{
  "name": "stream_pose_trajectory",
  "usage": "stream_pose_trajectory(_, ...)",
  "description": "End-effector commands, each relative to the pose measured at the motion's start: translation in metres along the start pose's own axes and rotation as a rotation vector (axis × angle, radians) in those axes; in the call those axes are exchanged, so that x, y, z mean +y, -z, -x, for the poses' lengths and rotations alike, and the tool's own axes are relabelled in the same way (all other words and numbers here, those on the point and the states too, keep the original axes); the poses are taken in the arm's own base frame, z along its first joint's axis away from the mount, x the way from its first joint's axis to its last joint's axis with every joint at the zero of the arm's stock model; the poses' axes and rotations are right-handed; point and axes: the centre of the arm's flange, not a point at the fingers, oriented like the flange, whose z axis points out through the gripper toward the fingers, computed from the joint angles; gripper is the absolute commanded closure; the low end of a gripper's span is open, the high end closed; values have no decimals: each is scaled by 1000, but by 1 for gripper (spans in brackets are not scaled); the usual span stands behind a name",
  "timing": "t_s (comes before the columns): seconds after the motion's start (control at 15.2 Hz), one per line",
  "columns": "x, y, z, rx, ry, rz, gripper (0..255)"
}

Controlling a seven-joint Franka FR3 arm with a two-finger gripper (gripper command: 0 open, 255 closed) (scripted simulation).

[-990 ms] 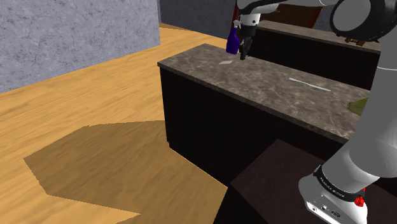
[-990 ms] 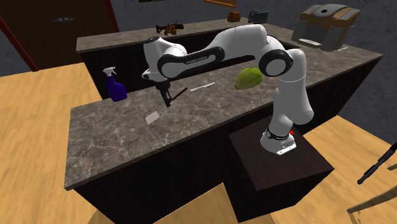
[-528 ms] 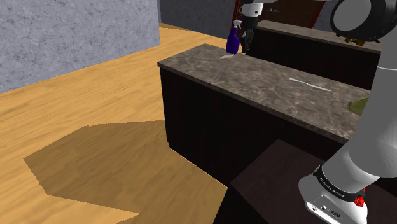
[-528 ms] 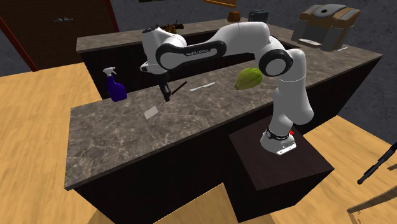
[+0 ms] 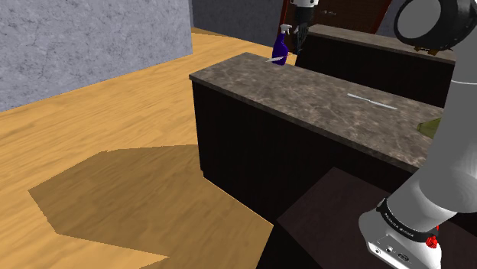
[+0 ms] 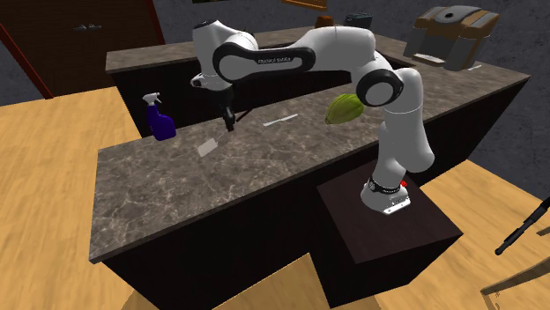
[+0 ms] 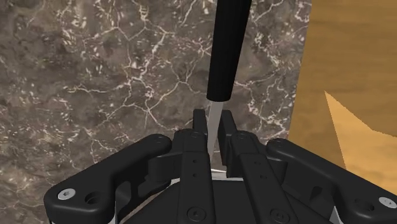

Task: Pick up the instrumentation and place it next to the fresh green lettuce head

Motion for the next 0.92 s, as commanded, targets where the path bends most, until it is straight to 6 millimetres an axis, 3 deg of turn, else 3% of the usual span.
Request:
stream_pose_trajectory(0.0,-1,11,0,0,0,0,255)
stream_pose_trajectory(0.07,-1,16,0,0,0,0,255)
stream_pose_trajectory(0.86,3,5,158,0,0,0,255)
